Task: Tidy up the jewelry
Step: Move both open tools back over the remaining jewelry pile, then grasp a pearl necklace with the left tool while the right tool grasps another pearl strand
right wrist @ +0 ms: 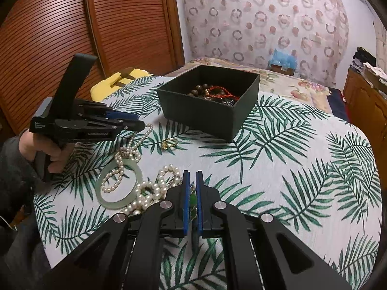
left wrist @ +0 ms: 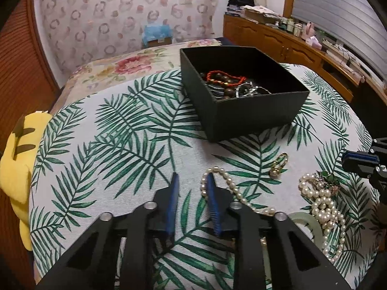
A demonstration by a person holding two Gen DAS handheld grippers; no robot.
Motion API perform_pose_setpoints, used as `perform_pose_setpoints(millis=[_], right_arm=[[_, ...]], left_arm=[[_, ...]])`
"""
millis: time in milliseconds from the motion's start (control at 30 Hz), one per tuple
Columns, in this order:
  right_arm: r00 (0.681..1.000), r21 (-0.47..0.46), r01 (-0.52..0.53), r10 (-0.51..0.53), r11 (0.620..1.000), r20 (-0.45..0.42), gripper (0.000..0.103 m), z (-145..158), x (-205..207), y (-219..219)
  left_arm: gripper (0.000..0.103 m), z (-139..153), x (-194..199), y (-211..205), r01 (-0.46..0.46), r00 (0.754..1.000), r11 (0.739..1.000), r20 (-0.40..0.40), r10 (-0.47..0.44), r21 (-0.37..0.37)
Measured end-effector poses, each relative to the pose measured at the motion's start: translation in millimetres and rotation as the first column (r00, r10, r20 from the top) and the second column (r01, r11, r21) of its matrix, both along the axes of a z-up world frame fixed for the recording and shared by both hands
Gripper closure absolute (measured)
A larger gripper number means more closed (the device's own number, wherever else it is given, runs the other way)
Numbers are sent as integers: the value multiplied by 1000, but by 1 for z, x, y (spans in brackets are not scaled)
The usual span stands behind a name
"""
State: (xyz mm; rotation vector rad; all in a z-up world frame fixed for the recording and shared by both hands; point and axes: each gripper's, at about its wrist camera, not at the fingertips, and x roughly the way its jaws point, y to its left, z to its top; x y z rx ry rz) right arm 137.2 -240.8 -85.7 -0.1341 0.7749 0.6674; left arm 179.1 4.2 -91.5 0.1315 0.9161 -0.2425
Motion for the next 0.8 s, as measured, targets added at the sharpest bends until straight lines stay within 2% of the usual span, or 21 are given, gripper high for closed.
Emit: perform_pose_setpoints(millis=[133, 200, 367, 467, 533, 567, 600, 700, 800], right_arm=[[1000, 20, -9, 10, 1000, -16, 97, 0, -7, 2], [1000, 26, -17, 17, 1000, -10, 97, 2, -10, 6], [999, 13, -45, 45, 999, -16, 97, 0, -21, 15], [998, -7, -55, 55, 998, -28, 97, -4, -28, 16], [998, -1, -57, 57, 998, -31, 87, -5, -32, 15], [998, 7, -49, 50, 999, -25, 76, -5, -34, 13], [999, 11, -44, 44, 999, -20, 72, -5, -36, 12], [999, 14, -47, 47, 999, -16, 72, -4, -41, 13], [998, -22, -59, 58, 998, -23, 72, -7, -47, 19]], left_arm=[[93, 0, 1, -5, 16, 1000, 1000, 6, -16, -6], [99, 0, 5, -5, 4, 1000, 1000, 5, -4, -16], [99, 1, 9, -2, -11, 1000, 999, -2, 11, -35], [100, 9, -1, 3, -35, 999, 998, 26, 36, -54], [100, 19, -10, 7, -41, 998, 997, 52, 45, -73], [100, 24, -15, 8, -43, 996, 996, 69, 48, -78], [99, 28, -19, 8, -43, 996, 996, 78, 50, -83], [100, 45, -38, 8, -45, 991, 994, 124, 57, -102], [99, 58, -50, 7, -38, 986, 992, 154, 56, -118]])
